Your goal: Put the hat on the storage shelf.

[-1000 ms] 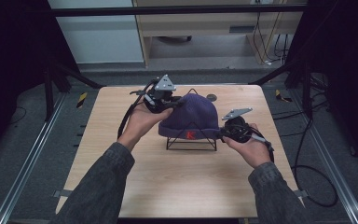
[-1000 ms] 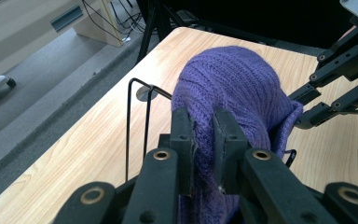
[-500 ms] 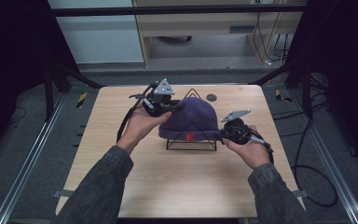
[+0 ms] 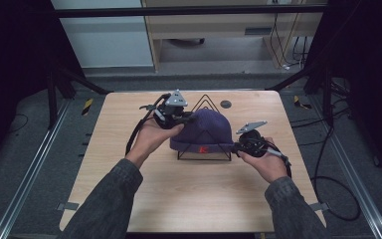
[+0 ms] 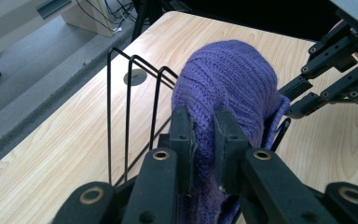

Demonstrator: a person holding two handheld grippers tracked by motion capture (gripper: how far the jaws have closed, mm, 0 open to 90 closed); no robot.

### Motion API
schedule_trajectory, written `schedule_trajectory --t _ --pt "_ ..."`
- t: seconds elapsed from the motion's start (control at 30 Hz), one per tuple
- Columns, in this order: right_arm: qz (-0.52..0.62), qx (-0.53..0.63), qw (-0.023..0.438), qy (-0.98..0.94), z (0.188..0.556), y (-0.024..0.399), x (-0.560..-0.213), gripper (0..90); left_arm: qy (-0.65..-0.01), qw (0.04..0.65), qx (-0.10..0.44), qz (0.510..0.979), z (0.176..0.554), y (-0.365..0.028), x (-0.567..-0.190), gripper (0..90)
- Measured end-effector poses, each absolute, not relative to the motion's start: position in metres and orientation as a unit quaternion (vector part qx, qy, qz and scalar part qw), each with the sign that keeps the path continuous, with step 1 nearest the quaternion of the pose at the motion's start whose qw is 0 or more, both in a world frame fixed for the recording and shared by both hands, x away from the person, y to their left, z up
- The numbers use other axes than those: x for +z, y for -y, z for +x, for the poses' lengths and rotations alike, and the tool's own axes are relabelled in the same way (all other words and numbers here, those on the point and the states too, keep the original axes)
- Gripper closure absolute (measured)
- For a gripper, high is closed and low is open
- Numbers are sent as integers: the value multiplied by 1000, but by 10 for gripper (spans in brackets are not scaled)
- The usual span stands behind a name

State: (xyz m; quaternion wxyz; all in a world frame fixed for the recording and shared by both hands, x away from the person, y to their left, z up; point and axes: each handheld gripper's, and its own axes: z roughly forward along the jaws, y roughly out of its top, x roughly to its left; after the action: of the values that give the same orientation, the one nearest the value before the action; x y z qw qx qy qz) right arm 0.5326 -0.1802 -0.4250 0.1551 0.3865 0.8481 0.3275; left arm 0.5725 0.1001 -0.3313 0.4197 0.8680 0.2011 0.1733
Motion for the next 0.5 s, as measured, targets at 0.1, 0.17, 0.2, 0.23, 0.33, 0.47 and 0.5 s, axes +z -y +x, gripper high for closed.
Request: schedule_trajectory --t 0.1,0.17,0.2,0.23,0.33,0.47,0.5 --pt "391 327 152 -847 532 180 -427 745 -201 420 171 868 572 -100 -333 793" --pt "386 327 154 -848 532 181 -428 764 -202 422 171 867 572 -100 -335 793" --pt "385 327 153 -849 532 181 -428 774 -203 421 170 868 572 -100 -337 793" --pt "387 325 151 -849 532 180 -429 780 -205 422 169 867 572 -100 -338 792" --pt "383 324 152 -852 532 181 -430 800 -207 420 166 868 571 -102 -343 791" --pt "383 321 151 -853 532 181 -433 816 -208 417 164 870 571 -103 -346 789" --pt "385 320 148 -853 531 181 -433 821 -208 418 164 869 571 -103 -347 788"
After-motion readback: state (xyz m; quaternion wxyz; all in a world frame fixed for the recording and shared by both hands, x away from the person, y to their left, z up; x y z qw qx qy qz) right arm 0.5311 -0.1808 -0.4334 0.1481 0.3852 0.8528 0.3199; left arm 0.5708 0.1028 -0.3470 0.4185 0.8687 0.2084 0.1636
